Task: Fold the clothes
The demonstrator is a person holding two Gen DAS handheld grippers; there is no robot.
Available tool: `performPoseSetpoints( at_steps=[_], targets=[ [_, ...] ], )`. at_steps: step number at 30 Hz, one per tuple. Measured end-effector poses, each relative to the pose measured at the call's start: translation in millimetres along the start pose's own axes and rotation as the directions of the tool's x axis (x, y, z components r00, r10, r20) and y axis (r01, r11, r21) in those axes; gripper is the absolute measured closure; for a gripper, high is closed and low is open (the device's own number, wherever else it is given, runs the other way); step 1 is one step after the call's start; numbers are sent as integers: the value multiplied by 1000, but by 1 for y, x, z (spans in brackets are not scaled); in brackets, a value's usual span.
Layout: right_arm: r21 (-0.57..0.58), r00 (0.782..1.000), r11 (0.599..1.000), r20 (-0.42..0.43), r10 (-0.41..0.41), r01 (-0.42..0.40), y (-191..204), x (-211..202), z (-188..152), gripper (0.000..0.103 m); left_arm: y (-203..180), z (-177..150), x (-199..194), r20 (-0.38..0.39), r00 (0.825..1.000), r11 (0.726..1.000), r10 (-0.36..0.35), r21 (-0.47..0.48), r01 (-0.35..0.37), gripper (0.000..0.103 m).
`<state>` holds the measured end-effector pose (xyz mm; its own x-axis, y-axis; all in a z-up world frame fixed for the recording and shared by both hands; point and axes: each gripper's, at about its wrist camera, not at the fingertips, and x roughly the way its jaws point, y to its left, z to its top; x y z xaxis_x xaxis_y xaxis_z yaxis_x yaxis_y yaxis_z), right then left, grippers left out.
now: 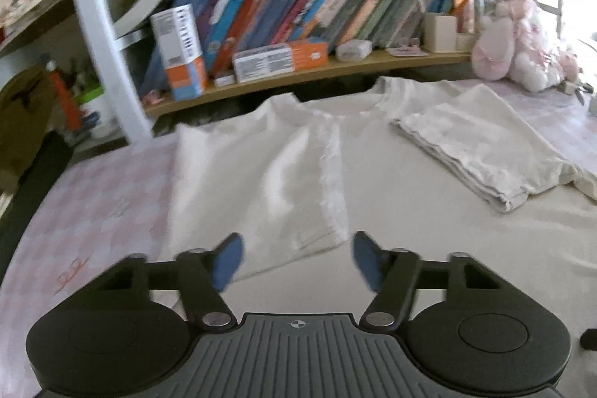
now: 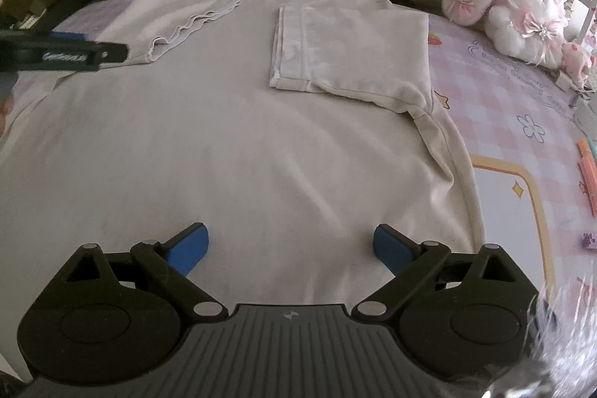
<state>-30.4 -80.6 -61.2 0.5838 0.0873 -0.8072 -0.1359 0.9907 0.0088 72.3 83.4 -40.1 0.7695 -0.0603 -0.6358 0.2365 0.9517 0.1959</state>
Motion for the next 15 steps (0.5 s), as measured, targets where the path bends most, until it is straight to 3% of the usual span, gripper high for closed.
performPoseSetpoints(
  at_steps=[5, 6, 9, 12, 14, 15],
  targets=[
    [4, 1000, 1000, -5, -2, 2, 1, 1, 1, 5, -15, 4, 22, -16, 1000, 998, -17, 62, 18, 62],
    [4, 1000, 1000, -5, -2, 2, 2, 1, 2, 5, -16, 4, 27, -32, 999, 998, -9, 69, 11, 78],
    [6, 1000, 1000, -7, -2, 2, 1, 1, 3, 4, -13, 4, 33, -47, 999, 999, -18, 47, 20, 101],
    [8, 1000, 1000, -7, -3, 3, 2, 2, 3, 3, -15, 4, 23, -40, 996, 996, -82, 40, 83, 101],
    [11, 1000, 1000, -7, -4, 4, 2, 3, 3, 2, -18, 1, 26, -80, 992, 992, -98, 72, 104, 90],
    [12, 1000, 1000, -9, -6, 6, 2, 4, 4, 2, -16, 0, 27, -89, 990, 991, -108, 67, 114, 90]
  ],
)
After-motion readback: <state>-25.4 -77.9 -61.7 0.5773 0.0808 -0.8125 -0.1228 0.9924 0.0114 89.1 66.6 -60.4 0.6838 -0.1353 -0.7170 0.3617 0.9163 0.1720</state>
